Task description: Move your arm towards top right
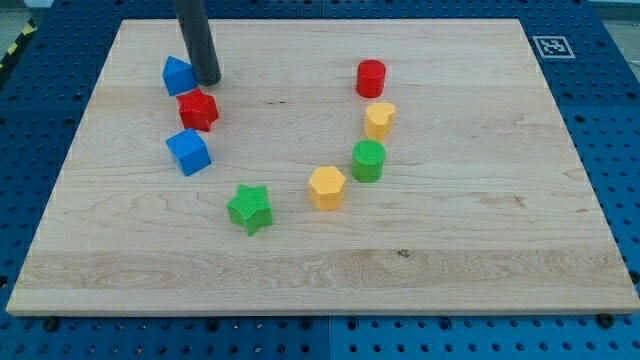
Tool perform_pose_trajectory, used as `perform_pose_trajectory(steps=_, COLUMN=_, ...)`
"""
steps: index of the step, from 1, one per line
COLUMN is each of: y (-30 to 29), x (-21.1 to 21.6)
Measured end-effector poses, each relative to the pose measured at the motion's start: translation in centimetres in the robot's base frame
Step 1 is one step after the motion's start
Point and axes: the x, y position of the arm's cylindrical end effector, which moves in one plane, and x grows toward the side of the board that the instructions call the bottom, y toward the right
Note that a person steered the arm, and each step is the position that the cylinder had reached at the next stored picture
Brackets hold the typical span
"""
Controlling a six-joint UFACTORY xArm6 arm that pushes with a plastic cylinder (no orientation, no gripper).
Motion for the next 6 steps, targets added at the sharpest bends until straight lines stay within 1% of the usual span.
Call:
perform_pose_trajectory(steps=1, y=0.4, x=-2.5)
perform_pose_trajectory(steps=2, y=6.7, x=-5.8)
perform_pose_trajectory(steps=3, y=17.0, x=-8.3)
perform_pose_trajectory(steps=4, y=28.2, x=-7.9)
perform_pose_trajectory(steps=5, y=31.5, x=0.3)
perform_pose_trajectory(steps=6, y=31.1, x=7.8)
